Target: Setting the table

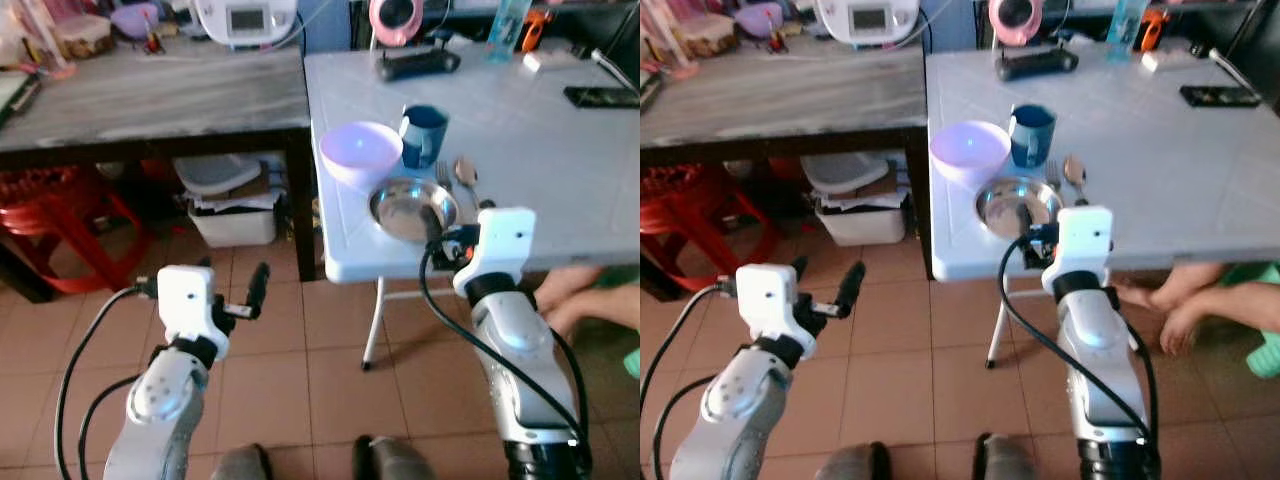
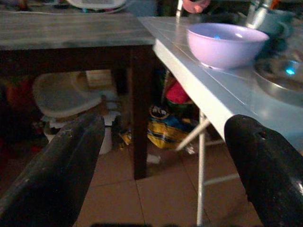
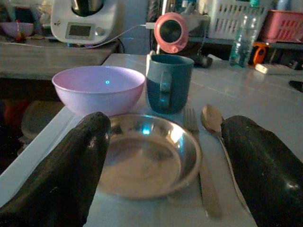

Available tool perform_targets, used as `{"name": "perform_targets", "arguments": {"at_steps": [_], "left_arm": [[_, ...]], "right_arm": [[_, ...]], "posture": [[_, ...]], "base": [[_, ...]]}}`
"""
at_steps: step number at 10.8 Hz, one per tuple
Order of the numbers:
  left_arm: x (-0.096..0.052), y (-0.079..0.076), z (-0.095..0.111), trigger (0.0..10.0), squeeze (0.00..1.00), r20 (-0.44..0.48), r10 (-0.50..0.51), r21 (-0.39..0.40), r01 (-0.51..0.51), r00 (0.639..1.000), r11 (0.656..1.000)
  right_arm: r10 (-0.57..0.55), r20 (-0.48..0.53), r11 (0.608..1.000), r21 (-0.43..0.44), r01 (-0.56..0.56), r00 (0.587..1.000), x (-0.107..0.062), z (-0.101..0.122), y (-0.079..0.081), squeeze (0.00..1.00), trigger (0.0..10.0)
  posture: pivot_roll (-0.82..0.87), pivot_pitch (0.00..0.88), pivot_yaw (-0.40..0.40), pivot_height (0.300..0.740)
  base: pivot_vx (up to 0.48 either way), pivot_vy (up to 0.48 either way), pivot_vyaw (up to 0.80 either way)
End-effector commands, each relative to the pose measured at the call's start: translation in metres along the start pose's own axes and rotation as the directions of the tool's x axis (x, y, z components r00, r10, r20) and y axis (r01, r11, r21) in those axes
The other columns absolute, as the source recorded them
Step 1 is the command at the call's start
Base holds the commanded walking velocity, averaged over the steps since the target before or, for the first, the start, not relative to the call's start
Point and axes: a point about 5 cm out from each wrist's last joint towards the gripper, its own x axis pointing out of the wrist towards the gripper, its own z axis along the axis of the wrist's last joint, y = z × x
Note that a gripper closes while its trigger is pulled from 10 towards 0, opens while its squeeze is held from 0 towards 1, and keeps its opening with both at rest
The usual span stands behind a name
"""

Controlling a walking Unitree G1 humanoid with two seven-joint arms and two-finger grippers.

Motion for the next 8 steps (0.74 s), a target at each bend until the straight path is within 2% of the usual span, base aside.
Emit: {"name": "perform_targets", "arguments": {"at_steps": [1,2,3,4,5,6,7,8], "left_arm": [[0.000,-0.001,-0.001,10.0,0.00,-0.003,-0.004,0.017,0.004,1.000,1.000],[0.003,0.002,0.000,10.0,0.00,0.003,-0.016,0.018,0.016,1.000,1.000],[0.004,-0.001,0.000,10.0,0.00,0.007,-0.054,0.018,0.054,0.998,0.998],[0.004,-0.001,0.003,10.0,0.00,0.011,-0.052,0.016,0.052,0.999,0.998],[0.005,-0.001,0.002,10.0,0.00,0.007,-0.052,0.011,0.051,0.999,0.999],[0.005,-0.006,-0.003,10.0,0.00,-0.007,-0.077,0.013,0.077,0.997,0.997],[0.005,-0.006,-0.001,10.0,0.00,-0.005,-0.080,0.011,0.081,0.997,0.997],[0.006,-0.004,0.000,10.0,0.00,-0.003,-0.076,0.014,0.076,0.997,0.997]], "right_arm": [[-0.019,-0.002,1.000,-0.003,0.019,1.000,-0.002,0.001,-0.005,1.00,10.0],[-0.058,-0.013,0.998,-0.007,0.058,0.998,-0.003,-0.002,-0.009,1.00,10.0],[-0.073,-0.020,0.997,-0.006,0.073,0.997,-0.003,-0.003,-0.010,0.81,10.0],[-0.071,-0.018,0.997,-0.009,0.070,0.997,-0.003,-0.001,-0.009,0.53,10.0],[-0.083,-0.019,0.997,-0.008,0.083,0.996,-0.002,0.000,-0.011,0.24,10.0],[-0.099,-0.021,0.995,-0.011,0.098,0.995,-0.004,0.000,-0.014,0.08,10.0],[-0.105,-0.023,0.994,-0.013,0.105,0.994,-0.005,-0.001,-0.016,0.00,10.0],[-0.115,-0.027,0.993,-0.012,0.115,0.993,-0.005,-0.002,-0.017,0.00,10.0]], "posture": [[-0.06,0.098,0.059,0.740],[-0.06,0.099,0.059,0.740],[-0.06,0.098,0.065,0.740],[-0.07,0.107,0.070,0.740],[-0.08,0.122,0.072,0.740],[-0.09,0.125,0.078,0.740],[-0.08,0.124,0.088,0.740],[-0.07,0.123,0.093,0.740]], "base": [[0.000,0.000,0.00],[0.000,0.000,0.00],[0.289,0.000,0.00],[0.319,0.000,0.00],[0.330,-0.307,0.00],[0.330,-0.337,0.00],[0.307,-0.368,0.00],[0.262,-0.398,0.00]]}}
